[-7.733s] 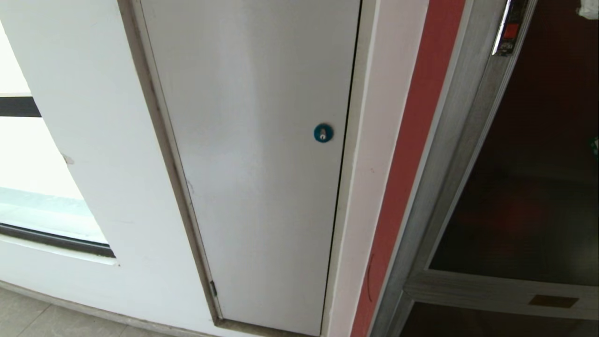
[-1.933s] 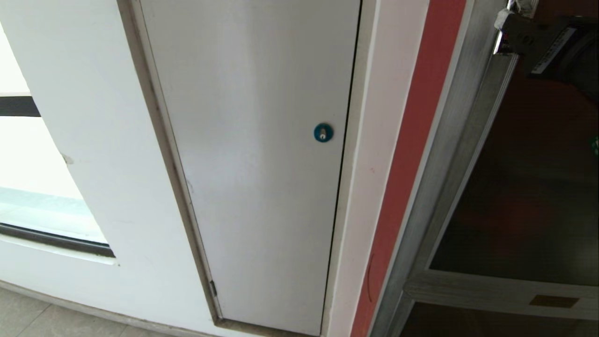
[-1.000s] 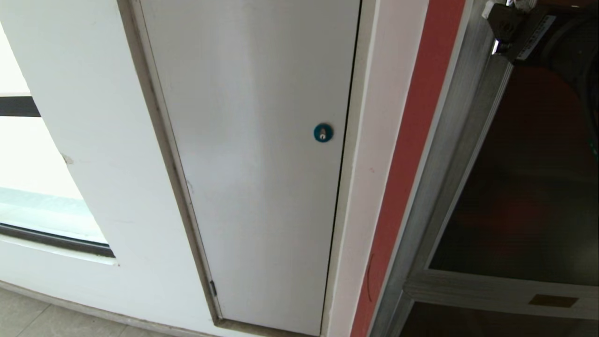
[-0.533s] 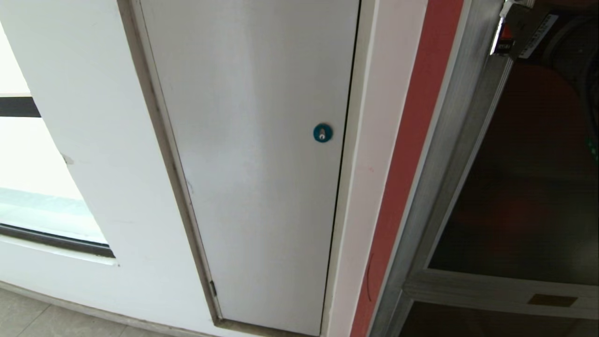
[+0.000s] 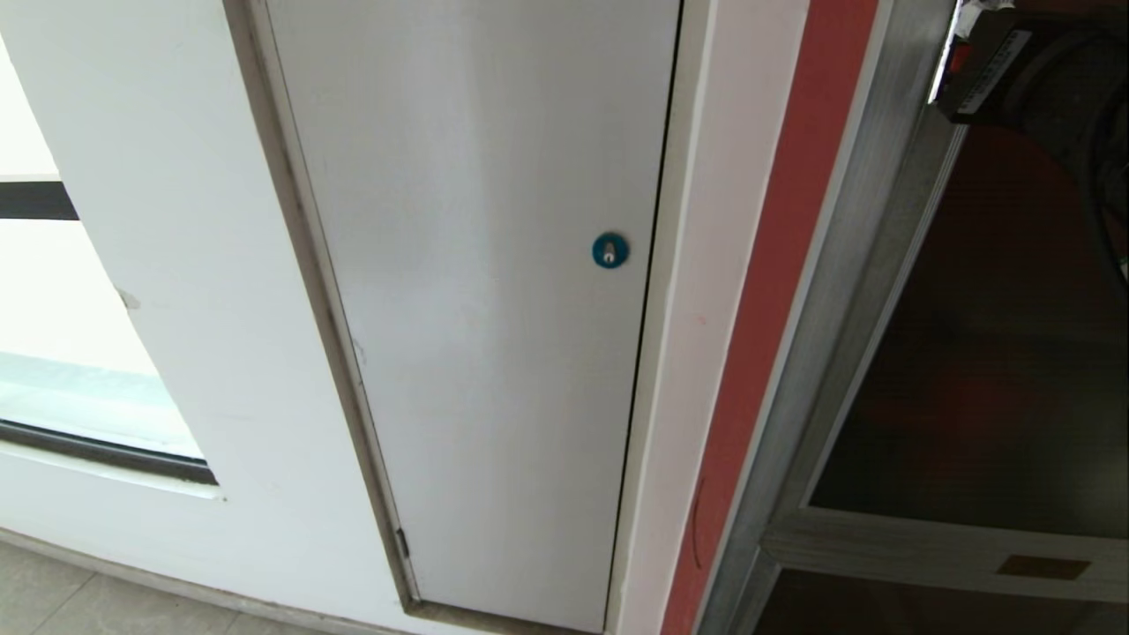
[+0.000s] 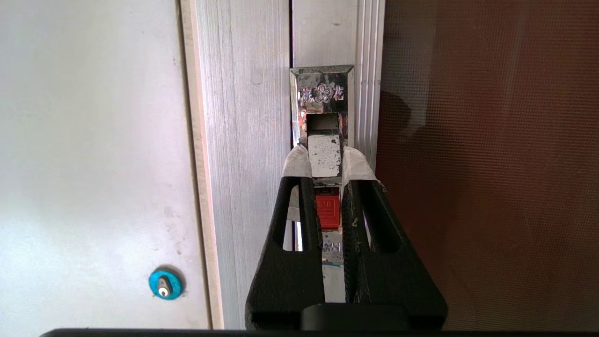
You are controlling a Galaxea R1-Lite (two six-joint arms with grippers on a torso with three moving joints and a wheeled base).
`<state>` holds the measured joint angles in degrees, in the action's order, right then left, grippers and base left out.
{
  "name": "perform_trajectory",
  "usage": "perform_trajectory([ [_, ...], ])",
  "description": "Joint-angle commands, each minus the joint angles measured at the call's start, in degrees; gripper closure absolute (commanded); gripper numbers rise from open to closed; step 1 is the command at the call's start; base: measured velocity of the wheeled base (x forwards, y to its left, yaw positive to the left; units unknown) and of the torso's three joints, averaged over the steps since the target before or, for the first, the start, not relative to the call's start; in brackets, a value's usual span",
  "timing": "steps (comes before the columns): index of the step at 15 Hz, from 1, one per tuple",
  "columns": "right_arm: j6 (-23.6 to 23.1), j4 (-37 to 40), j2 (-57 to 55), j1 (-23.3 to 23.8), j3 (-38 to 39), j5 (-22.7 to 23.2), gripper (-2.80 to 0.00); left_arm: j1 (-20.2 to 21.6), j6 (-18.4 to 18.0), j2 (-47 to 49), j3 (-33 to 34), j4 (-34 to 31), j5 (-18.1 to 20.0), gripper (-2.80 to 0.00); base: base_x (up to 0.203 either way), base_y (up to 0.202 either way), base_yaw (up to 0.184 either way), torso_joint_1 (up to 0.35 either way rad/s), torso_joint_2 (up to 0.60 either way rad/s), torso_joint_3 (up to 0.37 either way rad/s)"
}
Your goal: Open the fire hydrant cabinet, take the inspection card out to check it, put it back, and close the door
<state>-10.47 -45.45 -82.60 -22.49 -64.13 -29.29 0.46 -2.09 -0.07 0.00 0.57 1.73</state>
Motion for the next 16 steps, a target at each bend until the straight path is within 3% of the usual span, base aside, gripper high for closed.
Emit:
perform_trajectory([
  [1, -0.1, -0.3, 0.5, -0.1, 0.1, -0.5, 0.0, 0.0, 0.0, 0.1, 0.4, 0.0, 0.0, 0.0, 0.0, 0.0, 0.0, 0.0, 0.0, 0.0],
  [12, -0.4, 0.5, 7.1, -4.9, 3.4, -2.2, 0.0, 0.0, 0.0, 0.1, 0.4, 0.0, 0.0, 0.0, 0.0, 0.0, 0.0, 0.0, 0.0, 0.0],
  [16, -0.3, 4.6, 11.5, -5.2, 4.0, -2.2, 0.0, 0.0, 0.0, 0.1, 0.4, 0.0, 0.0, 0.0, 0.0, 0.0, 0.0, 0.0, 0.0, 0.0],
])
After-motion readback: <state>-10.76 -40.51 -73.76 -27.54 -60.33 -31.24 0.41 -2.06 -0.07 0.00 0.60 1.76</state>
